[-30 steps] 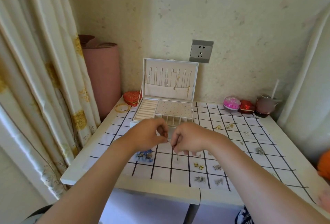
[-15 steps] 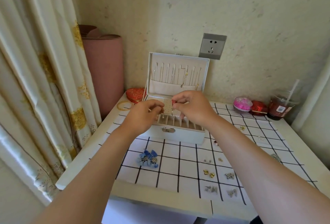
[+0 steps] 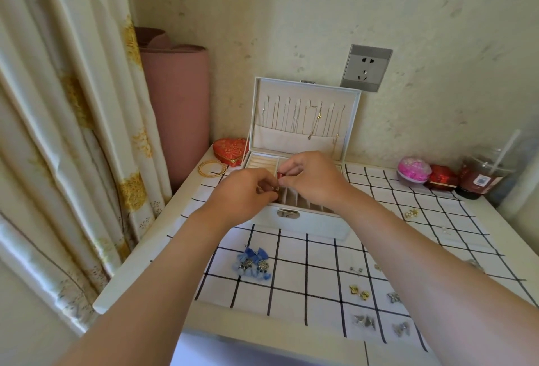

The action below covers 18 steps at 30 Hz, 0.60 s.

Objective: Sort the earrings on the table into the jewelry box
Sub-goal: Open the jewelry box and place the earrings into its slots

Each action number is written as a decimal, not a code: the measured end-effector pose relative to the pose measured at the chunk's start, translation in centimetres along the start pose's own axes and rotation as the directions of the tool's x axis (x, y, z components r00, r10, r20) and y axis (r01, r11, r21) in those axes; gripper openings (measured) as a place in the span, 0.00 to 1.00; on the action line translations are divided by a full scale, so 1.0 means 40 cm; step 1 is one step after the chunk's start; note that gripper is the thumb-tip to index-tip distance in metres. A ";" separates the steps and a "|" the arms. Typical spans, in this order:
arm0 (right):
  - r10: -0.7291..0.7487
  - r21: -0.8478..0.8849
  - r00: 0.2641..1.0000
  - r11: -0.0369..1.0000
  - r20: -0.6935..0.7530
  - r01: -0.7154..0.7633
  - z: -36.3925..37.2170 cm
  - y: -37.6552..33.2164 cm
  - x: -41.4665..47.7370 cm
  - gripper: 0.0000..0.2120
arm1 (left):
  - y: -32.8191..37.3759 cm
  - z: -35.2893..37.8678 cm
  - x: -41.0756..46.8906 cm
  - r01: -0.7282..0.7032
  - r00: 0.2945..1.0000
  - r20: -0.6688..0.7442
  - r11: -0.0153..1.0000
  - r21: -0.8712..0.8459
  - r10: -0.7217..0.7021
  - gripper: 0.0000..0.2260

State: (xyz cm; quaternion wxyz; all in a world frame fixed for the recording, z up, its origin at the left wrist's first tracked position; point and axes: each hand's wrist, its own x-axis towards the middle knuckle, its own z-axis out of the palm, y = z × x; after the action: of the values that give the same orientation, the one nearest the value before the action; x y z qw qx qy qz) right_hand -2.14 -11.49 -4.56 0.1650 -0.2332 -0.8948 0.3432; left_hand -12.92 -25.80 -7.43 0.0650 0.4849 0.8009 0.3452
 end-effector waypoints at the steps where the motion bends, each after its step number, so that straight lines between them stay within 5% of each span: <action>1: -0.002 -0.013 1.000 1.000 0.006 0.002 0.002 0.003 -0.001 0.08 | 0.001 0.000 0.000 0.002 1.000 -0.002 1.000 0.016 -0.002 0.05; 12: -0.117 -0.339 0.983 0.928 0.138 0.158 0.007 0.006 -0.012 0.08 | 0.004 0.001 -0.006 0.037 0.999 -0.042 0.998 0.047 -0.035 0.09; 18: -0.093 -0.367 0.995 0.925 0.032 0.098 -0.017 0.005 -0.024 0.11 | 0.019 0.018 -0.008 0.015 0.993 -0.119 0.992 0.126 0.000 0.03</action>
State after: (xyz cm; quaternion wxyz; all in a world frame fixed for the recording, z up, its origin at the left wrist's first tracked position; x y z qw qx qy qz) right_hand -0.97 -11.50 -4.33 0.1288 -0.2138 -0.9546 0.1624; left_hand -11.89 -25.48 -7.58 -0.0124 0.4635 0.8255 0.3218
